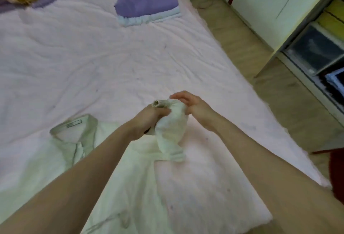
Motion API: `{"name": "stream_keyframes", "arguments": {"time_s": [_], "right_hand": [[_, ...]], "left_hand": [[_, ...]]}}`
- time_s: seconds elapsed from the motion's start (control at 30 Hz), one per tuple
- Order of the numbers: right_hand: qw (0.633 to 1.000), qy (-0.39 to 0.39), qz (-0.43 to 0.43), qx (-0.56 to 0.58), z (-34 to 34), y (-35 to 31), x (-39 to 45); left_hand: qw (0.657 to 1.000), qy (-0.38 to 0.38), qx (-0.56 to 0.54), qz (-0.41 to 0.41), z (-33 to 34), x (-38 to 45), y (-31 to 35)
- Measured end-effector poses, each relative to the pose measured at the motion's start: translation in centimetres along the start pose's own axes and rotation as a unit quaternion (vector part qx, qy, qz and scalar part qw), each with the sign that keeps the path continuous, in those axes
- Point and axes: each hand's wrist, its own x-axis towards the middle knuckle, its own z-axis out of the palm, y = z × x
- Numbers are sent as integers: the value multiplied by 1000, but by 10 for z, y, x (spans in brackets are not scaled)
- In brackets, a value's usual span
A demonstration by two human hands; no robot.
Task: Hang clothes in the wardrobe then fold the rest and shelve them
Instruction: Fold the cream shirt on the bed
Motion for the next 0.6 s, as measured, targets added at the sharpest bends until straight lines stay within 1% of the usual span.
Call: {"name": "stream_keyframes", "arguments": {"time_s": [0.07,0.1,0.17,0.2,0.27,0.33,0.37,0.43,0.5,0.6], "right_hand": [[990,-111,19,-80,38,-15,22],[984,-142,30,-102,62,-26,33],[973,-168,39,-153,110,-39,50],[965,-167,24,-203,122,-41,54],[935,-173,-18,-308,170,-48,67],[918,-161,-34,-361,213,-46,76],[912,-146,-39,-380,221,-43,79],[885,-144,-41,-442,257,-34,90],[852,-137,-48,-503,282,-25,97],[817,-118,-51,-563,311,-7,106]], "left_hand": [[1000,21,-20,10,-37,-30,0],[998,54,-23,12,-63,-48,-5],[990,136,-43,2,-111,-79,-27],[983,180,-41,-14,-126,-86,-36],[957,282,-49,-40,-169,-115,-66],[934,347,-64,-56,-202,-139,-96],[924,372,-60,-63,-209,-144,-105],[894,437,-54,-82,-235,-167,-139],[874,469,-28,-121,-252,-187,-171],[860,474,2,-186,-266,-212,-216]]}}
